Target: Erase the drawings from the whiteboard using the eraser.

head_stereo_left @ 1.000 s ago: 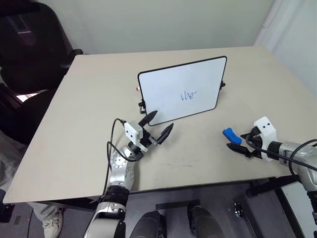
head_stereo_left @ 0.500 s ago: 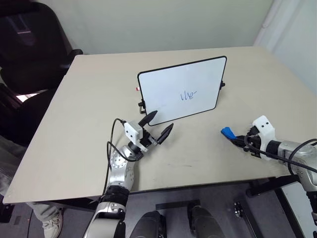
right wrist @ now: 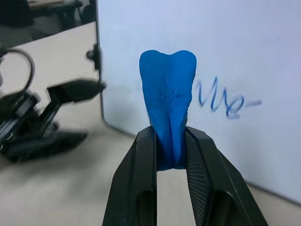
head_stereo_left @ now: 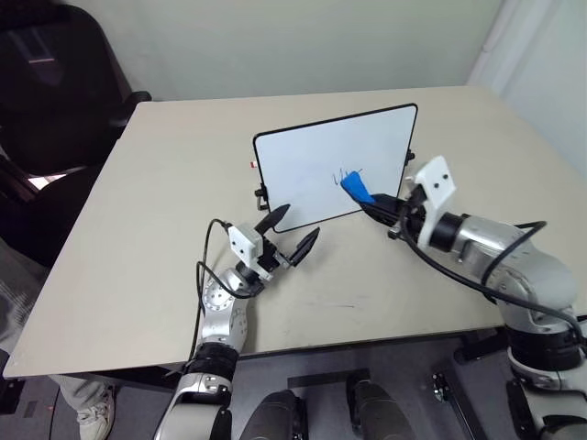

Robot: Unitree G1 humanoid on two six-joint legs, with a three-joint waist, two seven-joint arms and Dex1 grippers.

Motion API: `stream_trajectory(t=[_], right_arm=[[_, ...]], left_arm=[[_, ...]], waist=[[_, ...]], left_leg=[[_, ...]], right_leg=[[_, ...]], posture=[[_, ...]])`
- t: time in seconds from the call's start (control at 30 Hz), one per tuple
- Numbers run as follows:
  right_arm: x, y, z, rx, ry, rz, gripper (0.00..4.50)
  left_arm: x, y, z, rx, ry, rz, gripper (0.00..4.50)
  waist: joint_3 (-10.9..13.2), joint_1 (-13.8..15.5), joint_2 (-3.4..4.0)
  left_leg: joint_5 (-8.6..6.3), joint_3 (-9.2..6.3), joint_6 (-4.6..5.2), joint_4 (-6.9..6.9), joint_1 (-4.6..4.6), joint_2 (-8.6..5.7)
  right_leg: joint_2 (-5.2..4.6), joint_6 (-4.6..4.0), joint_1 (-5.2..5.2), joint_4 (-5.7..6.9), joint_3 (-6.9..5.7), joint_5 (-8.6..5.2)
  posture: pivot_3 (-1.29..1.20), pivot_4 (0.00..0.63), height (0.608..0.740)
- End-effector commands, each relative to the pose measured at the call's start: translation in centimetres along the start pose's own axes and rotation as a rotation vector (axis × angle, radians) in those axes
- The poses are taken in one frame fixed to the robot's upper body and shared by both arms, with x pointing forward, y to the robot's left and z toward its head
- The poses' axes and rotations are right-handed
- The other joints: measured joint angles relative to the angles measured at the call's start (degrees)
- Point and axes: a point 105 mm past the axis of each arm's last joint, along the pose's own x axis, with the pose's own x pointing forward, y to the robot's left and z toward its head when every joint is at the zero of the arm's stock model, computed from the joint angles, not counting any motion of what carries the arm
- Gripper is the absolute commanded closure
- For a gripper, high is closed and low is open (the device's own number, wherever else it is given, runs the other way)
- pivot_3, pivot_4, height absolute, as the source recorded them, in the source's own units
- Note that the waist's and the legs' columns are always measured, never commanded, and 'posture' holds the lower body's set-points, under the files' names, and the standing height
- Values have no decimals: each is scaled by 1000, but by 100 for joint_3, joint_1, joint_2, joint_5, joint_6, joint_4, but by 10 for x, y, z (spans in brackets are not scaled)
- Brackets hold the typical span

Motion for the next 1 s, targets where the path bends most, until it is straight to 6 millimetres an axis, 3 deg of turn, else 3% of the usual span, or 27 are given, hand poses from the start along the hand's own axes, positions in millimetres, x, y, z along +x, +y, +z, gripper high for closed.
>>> stream_trajectory(t=[0.03,0.33,0.5,0.83,1.0], right_arm=[[14,-7,17,-65,-48,-56,3719],[51,-11,5,-123,25,-103,3719],[63,-22,-14,-166,127,-180,3719],[65,-26,-40,-204,251,-190,3719],[64,-23,-41,-209,259,-171,3719]], left_arm=[[-1,-2,1,-1,-9,-2,0],[-1,-6,0,-4,-13,-5,0],[-2,-7,1,1,-15,1,0],[-5,-6,3,15,-17,10,0],[-6,-5,4,18,-15,14,0]], waist=[[0,1,0],[-1,16,2],[-2,-8,3],[-2,-28,3],[-2,-34,3]], left_leg=[[0,0,0,0,0,1],[0,0,0,-1,-3,1],[0,1,-4,-1,-8,2],[-2,1,-7,-1,-14,2],[-4,1,-9,-1,-17,2]], right_leg=[[0,-1,-2,0,0,1],[-3,-1,-24,-2,-6,0],[-3,-4,-22,1,-6,1],[-2,-7,-24,1,-5,2],[-2,-7,-23,0,-5,1]], posture=[[0,150,726],[0,150,726],[0,150,726],[0,150,726],[0,150,726]])
